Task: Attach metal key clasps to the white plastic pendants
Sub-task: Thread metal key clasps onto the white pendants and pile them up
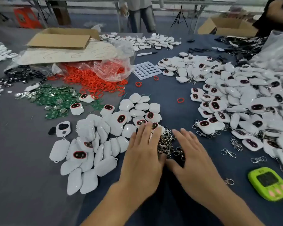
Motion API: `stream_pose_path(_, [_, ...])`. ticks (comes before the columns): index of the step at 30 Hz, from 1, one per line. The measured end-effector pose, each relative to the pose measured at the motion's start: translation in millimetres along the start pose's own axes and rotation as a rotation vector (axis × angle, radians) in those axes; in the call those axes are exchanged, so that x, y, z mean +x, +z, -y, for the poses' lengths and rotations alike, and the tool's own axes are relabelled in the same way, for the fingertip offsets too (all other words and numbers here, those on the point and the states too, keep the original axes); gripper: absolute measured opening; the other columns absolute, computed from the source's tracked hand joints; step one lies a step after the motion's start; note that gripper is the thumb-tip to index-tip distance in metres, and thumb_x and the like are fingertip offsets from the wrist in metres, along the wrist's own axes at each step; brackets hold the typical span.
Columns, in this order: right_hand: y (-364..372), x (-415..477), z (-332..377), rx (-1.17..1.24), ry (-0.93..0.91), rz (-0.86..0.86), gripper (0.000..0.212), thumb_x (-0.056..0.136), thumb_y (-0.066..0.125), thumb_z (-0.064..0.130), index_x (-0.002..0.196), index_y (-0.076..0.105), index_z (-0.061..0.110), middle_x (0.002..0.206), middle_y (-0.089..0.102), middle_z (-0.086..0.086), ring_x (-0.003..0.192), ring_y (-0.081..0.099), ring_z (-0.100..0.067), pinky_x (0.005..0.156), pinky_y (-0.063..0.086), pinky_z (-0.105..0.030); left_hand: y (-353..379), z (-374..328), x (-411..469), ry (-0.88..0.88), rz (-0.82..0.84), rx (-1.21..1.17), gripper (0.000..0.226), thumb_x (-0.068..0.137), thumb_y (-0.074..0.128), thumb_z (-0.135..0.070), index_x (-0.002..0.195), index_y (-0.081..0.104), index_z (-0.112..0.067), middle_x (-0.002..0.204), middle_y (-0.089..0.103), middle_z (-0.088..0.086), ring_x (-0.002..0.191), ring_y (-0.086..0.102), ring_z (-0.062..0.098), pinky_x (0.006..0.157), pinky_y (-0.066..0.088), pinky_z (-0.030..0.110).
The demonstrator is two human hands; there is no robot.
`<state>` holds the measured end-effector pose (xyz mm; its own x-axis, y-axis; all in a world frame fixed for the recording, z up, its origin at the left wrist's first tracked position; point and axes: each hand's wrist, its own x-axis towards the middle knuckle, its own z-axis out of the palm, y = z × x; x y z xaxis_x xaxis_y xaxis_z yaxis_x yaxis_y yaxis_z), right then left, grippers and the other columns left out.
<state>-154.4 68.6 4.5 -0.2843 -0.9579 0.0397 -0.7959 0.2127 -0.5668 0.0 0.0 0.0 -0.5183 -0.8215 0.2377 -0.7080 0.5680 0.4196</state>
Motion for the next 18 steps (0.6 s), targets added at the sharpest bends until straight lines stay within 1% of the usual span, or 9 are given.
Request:
stream_pose_path(1, [8,9,0,-0.031,-0.006,0.016,0.074,0.101,0.056,0.042,0.164,0.016,0.046,0.17,0.004,0.027,0.157,-0.009,0.004,0.121,-0.007,-0.017,5,5,10,0.009,0.027,0.057,0.062,0.101,0.049,-0.035,0.159,0.027,-0.026,0.168,0.022,-0.001,0.157,0.011,0.019,0.128,0.007,0.037])
stream_pose_path(2, [14,16,0,-0.066,-0.013,0.012,0.07,0.105,0.048,0.044,0.165,0.013,0.041,0.173,0.004,0.02,0.158,-0.009,0.001,0.122,-0.01,-0.018,8,9,18,0.01,0.027,0.086,0.059,0.104,0.042,-0.037,0.16,0.026,-0.027,0.169,0.02,-0.001,0.157,0.009,0.019,0.128,0.005,0.039])
stream_pose_path(4, [27,33,0,-0.152,-0.048,0.019,0.065,0.107,0.034,0.045,0.167,0.012,0.033,0.175,0.007,0.012,0.16,-0.007,-0.004,0.121,-0.016,-0.018,12,19,37,0.02,0.043,0.105,0.053,0.105,0.032,-0.041,0.157,0.031,-0.03,0.167,0.026,-0.005,0.155,0.014,0.016,0.127,0.009,0.041])
stream_pose_path(6, [33,49,1,-0.173,-0.077,0.024,0.062,0.109,0.031,0.042,0.167,0.015,0.028,0.176,0.01,0.006,0.161,-0.002,-0.01,0.121,-0.016,-0.02,14,26,49,0.008,0.036,0.108,0.052,0.105,0.029,-0.044,0.156,0.034,-0.033,0.165,0.029,-0.008,0.154,0.018,0.014,0.126,0.011,0.042])
stream_pose_path(9, [36,78,7,-0.175,-0.099,0.01,0.057,0.111,0.031,0.034,0.166,0.021,0.023,0.175,0.016,0.0,0.162,0.005,-0.017,0.126,-0.009,-0.028,12,41,71,-0.04,0.001,0.138,0.052,0.104,0.023,-0.044,0.154,0.036,-0.035,0.163,0.033,-0.007,0.154,0.021,0.016,0.125,0.011,0.043])
stream_pose_path(13, [41,110,20,-0.191,-0.132,-0.004,0.048,0.108,0.037,0.019,0.156,0.037,0.015,0.167,0.033,-0.001,0.158,0.018,-0.024,0.13,0.007,-0.04,8,67,102,-0.113,-0.072,0.22,0.048,0.103,0.029,-0.037,0.149,0.04,-0.033,0.155,0.042,-0.009,0.148,0.029,0.016,0.12,0.021,0.045])
stream_pose_path(16, [38,121,25,-0.156,-0.138,-0.022,0.034,0.106,0.04,0.016,0.138,0.052,0.016,0.148,0.051,0.001,0.145,0.036,-0.024,0.125,0.022,-0.043,-1,89,119,-0.18,-0.122,0.229,0.043,0.102,0.037,-0.035,0.143,0.049,-0.027,0.147,0.051,-0.007,0.14,0.038,0.018,0.115,0.027,0.045])
stream_pose_path(18, [36,121,24,-0.08,-0.149,-0.071,0.028,0.103,0.048,0.016,0.128,0.061,0.015,0.133,0.06,0.002,0.131,0.046,-0.021,0.117,0.031,-0.038,-6,96,124,-0.208,-0.154,0.206,0.04,0.099,0.046,-0.032,0.136,0.055,-0.023,0.138,0.058,-0.002,0.132,0.046,0.023,0.11,0.031,0.045])
